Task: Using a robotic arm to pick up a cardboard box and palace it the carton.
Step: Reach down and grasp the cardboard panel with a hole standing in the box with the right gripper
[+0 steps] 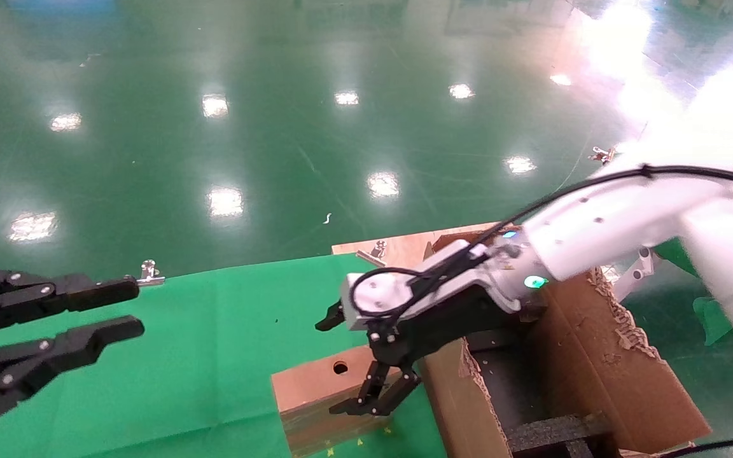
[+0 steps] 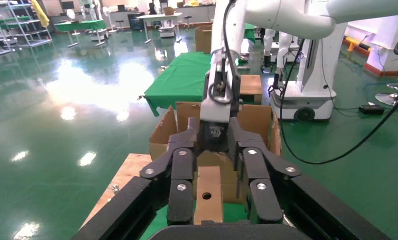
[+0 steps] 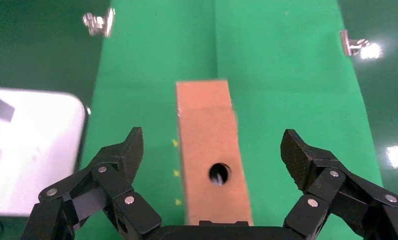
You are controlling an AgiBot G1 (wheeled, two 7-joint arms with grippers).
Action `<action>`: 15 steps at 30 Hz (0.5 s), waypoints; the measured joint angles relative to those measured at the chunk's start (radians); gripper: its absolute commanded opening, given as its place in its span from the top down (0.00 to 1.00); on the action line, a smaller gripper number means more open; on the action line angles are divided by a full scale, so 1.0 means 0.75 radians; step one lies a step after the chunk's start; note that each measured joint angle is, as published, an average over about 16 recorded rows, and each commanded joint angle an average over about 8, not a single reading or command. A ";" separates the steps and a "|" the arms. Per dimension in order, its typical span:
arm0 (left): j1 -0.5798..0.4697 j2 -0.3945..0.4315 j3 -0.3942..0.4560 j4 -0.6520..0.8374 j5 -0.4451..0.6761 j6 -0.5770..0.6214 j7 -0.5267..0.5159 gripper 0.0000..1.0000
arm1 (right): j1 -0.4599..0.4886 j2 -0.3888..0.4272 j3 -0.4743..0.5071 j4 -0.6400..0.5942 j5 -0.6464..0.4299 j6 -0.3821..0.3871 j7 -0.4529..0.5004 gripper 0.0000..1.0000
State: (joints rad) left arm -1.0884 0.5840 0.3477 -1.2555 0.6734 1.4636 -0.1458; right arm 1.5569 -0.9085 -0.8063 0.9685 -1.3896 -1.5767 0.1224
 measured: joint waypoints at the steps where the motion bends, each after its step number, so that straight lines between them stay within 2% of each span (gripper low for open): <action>1: 0.000 0.000 0.000 0.000 0.000 0.000 0.000 1.00 | 0.017 -0.021 -0.023 -0.019 -0.020 0.000 -0.010 0.00; 14: 0.000 0.000 0.000 0.000 0.000 0.000 0.000 1.00 | 0.198 -0.263 -0.298 -0.221 -0.214 -0.003 -0.148 0.00; 15: 0.000 0.000 0.000 0.000 0.000 0.000 0.000 0.96 | 0.207 -0.276 -0.314 -0.232 -0.221 -0.003 -0.158 0.00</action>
State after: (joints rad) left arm -1.0884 0.5840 0.3478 -1.2555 0.6733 1.4635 -0.1458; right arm 1.7121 -1.1153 -1.0420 0.7942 -1.5553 -1.5790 0.0041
